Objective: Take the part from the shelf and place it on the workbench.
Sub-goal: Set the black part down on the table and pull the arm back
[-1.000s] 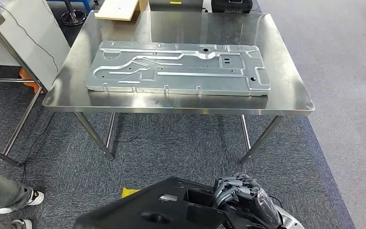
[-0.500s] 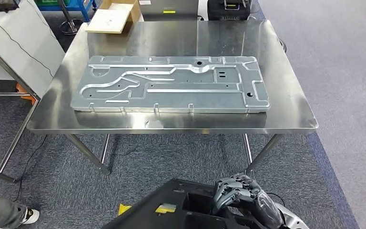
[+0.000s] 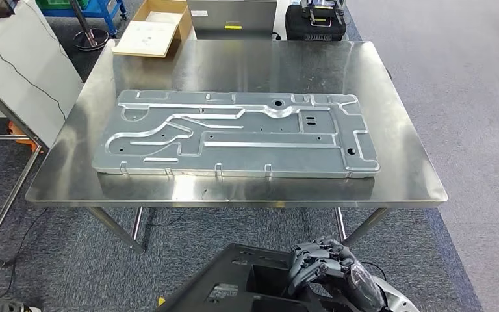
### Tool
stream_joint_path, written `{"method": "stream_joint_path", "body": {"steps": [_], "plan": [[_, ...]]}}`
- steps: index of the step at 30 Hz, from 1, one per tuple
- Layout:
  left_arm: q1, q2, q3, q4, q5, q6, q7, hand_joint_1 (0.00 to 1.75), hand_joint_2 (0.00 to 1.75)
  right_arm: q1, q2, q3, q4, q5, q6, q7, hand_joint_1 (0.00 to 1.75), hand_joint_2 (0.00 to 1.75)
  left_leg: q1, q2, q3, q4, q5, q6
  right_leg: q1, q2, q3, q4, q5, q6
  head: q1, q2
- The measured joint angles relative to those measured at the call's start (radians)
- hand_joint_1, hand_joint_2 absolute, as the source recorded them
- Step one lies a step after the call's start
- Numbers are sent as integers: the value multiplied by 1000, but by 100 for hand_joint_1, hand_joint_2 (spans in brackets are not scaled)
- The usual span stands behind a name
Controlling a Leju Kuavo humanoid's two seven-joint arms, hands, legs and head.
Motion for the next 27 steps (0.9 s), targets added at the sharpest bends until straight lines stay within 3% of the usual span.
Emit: {"method": "stream_joint_path", "body": {"steps": [2,3,4,5,7,8,11,13,16,17,18,20,21,23,27], "plan": [[1,0,1,0,0,0,-1,0,0,1,-2,0,0,8,-7,2,175,175,0,-1,18,0,-18,-2,-5,-2,-63,47,-16,5,0,0],[2,0,1,0,0,0,-1,0,0,2,-3,1,0,13,-13,2,175,175,1,-1,32,0,-29,-4,-6,-3,-73,26,5,6,0,0],[3,-1,2,0,0,-1,-1,0,0,2,-4,1,0,17,-18,3,175,175,1,-2,49,0,-41,-7,-7,-4,-70,-23,48,5,0,0],[3,-2,3,0,1,-1,-1,0,0,2,-5,1,0,22,-25,2,175,175,1,-3,62,-1,-52,-10,-6,-5,-64,-84,110,0,0,0],[2,-4,6,0,2,-1,-2,0,0,6,-6,1,0,35,-44,0,175,175,1,-5,78,-2,-69,-21,2,-6,-56,-169,194,-14,0,0],[1,-5,8,0,2,-1,-4,0,0,9,-7,1,-1,45,-60,-2,175,175,2,-6,82,-4,-72,-28,6,-6,-56,-187,210,-21,0,0],[-1,-7,13,0,4,0,-11,0,0,23,-8,-3,-14,83,-123,-15,175,175,3,-4,89,5,-72,-46,6,-6,-33,-211,203,-39,0,0],[-2,-7,15,0,6,1,-13,0,0,28,-10,-11,-28,98,-157,-24,175,175,5,0,53,80,-98,-52,2,-7,-13,-222,197,-51,-1,0],[-3,-7,16,0,7,2,-14,0,0,32,-13,-21,-39,101,-176,-27,175,175,7,3,-58,257,-174,-62,2,-8,1,-223,183,-58,-1,0],[-2,-7,16,0,7,2,-14,0,0,33,-14,-22,-40,101,-177,-27,175,175,8,3,-81,279,-174,-64,2,-7,6,-223,178,-58,-1,0],[-2,-7,16,0,7,2,-14,0,0,34,-15,-23,-41,99,-179,-27,175,175,8,3,-87,264,-151,-66,2,-7,12,-222,173,-56,-1,0],[-1,-6,16,0,0,-1,-15,0,0,17,-26,-35,-41,66,-183,-17,175,175,10,5,-57,147,-59,-67,1,-6,26,-219,162,-51,-1,0],[-2,-6,16,0,-5,-5,-15,0,0,-7,-34,-51,-40,33,-177,-7,175,175,9,6,-40,86,-29,-64,2,-5,31,-215,157,-47,-1,0],[-6,-5,15,0,-19,-14,-17,0,0,-92,-54,-109,-35,-53,-139,30,175,175,5,10,-28,24,-4,-51,3,-1,28,-208,153,-35,-1,0],[-16,-4,10,0,-44,-27,-18,0,0,-342,-64,-225,2,-121,-53,175,175,175,4,13,-30,13,14,-20,2,1,14,-187,140,-11,0,0]]}}
